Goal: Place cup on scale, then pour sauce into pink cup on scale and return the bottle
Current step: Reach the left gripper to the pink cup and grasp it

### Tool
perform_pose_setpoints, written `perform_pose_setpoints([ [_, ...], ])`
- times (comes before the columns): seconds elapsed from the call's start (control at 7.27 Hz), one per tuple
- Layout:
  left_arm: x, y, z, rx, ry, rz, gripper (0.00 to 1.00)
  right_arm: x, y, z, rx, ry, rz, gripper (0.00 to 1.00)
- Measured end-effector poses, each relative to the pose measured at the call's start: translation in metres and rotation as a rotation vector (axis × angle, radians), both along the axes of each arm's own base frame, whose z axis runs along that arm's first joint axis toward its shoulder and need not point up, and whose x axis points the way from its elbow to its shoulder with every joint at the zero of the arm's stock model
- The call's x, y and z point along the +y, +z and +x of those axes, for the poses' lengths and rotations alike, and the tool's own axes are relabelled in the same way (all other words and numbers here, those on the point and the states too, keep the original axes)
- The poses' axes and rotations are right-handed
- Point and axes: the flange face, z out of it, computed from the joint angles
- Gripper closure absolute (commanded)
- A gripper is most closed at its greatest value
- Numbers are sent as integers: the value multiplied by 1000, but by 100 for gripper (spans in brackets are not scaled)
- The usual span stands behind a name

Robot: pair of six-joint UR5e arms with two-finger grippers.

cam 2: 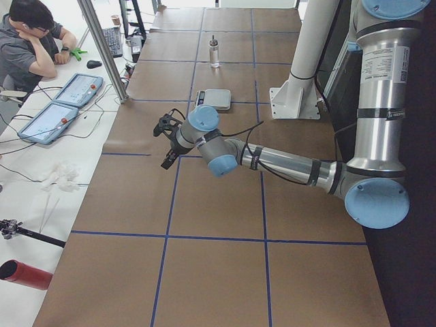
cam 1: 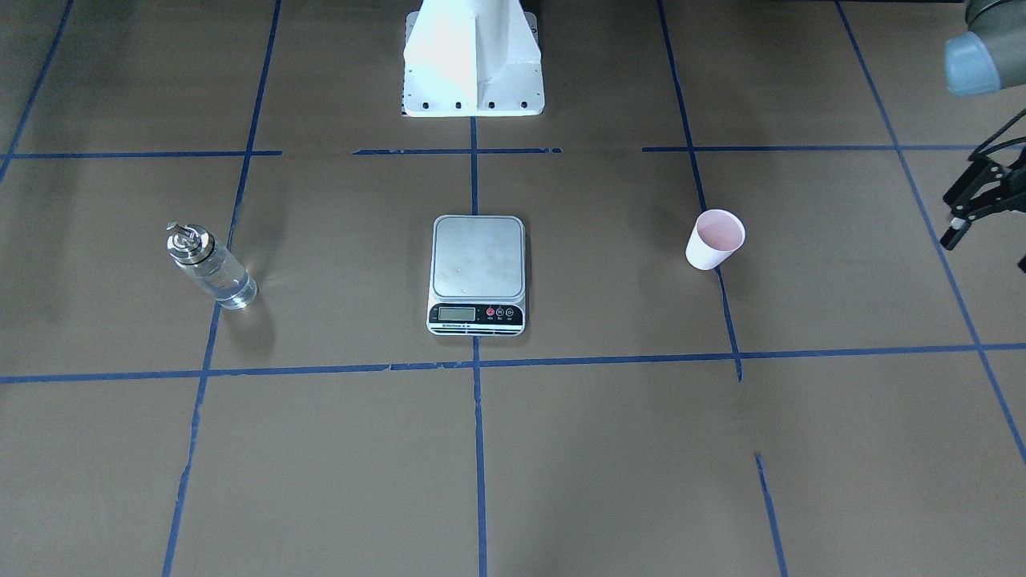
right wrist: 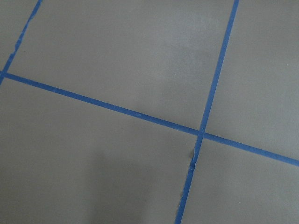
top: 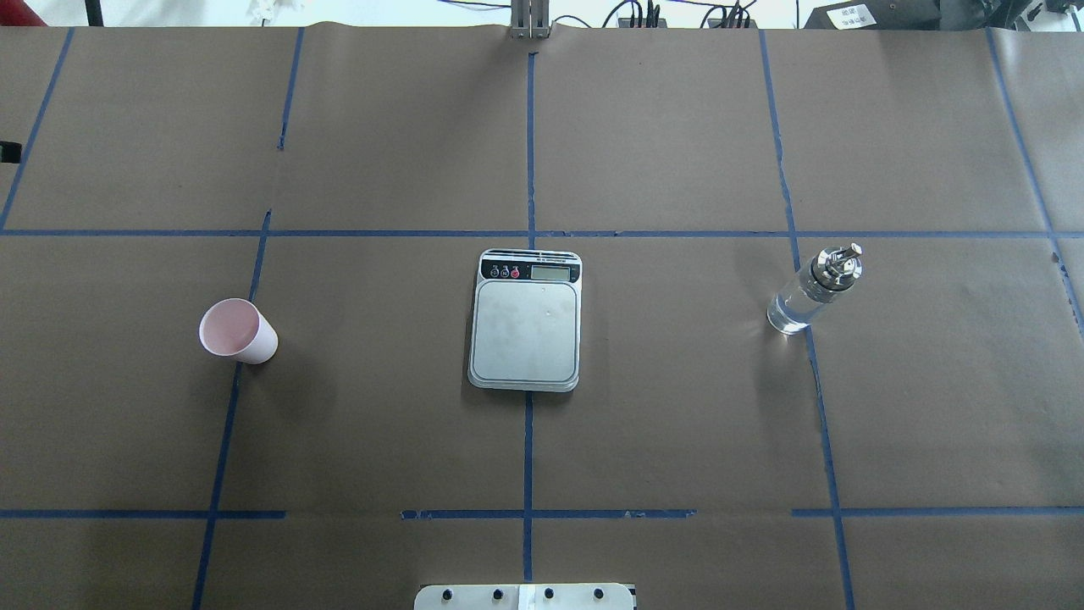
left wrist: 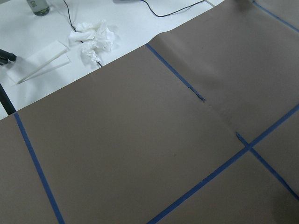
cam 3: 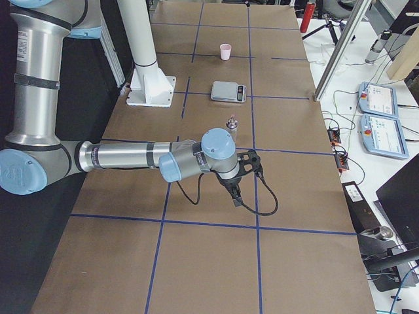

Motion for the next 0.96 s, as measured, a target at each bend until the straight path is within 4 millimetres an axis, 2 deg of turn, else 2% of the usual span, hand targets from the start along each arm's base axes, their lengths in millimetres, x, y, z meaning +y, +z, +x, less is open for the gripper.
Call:
perform_pose_setpoints([
  [0.14,11,-11,42,62,-24,-91,33,0,0,0,-4,-1,-1,0],
  [0.41,38,-18,107,131,-47,-223,33,0,0,0,-7,0,-3,0],
  [0.55,53,-19,127,137,-40,-249,33,0,0,0,-7,0,-3,0],
  [0.96,89,-11,172,101,8,-260,33,0,1,0,-7,0,-5,0],
])
